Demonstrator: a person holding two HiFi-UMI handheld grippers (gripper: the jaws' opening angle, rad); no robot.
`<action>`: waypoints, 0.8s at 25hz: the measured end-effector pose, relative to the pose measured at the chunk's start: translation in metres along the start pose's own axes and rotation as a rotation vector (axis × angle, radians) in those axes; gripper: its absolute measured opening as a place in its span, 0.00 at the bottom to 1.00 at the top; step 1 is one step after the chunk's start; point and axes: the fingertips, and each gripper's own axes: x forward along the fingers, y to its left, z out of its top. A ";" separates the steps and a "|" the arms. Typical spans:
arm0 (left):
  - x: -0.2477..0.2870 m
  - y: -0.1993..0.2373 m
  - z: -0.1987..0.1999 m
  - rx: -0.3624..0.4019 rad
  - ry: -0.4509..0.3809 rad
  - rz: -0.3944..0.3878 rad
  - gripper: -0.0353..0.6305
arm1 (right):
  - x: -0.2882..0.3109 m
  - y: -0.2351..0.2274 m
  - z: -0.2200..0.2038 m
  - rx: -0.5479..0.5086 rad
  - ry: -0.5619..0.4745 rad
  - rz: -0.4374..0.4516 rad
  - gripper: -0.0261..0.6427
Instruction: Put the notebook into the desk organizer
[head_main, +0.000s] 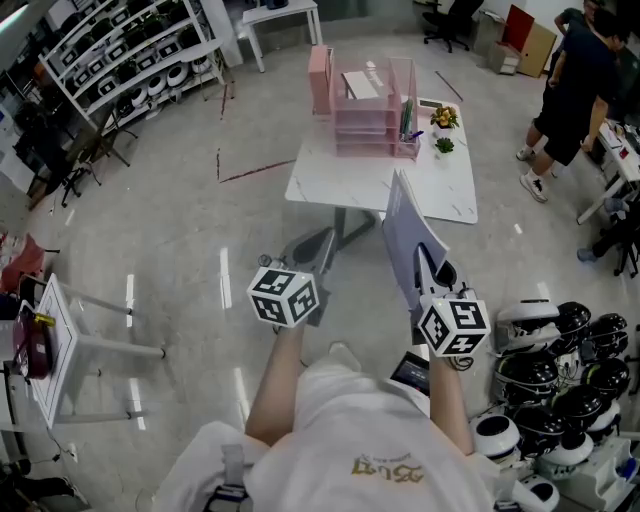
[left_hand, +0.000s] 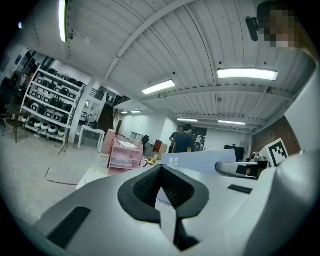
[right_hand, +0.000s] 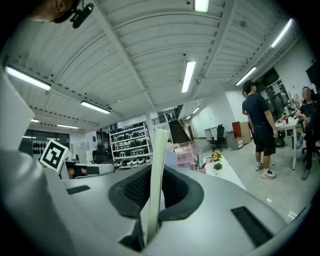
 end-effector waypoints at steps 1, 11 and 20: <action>0.000 -0.001 0.001 0.006 -0.001 0.001 0.08 | 0.000 -0.001 0.001 -0.003 -0.004 0.003 0.10; 0.025 0.021 0.013 0.011 -0.025 0.010 0.08 | 0.032 -0.004 0.027 -0.040 -0.073 0.023 0.10; 0.104 0.092 0.049 -0.002 -0.068 -0.007 0.08 | 0.129 -0.019 0.062 -0.093 -0.133 0.033 0.10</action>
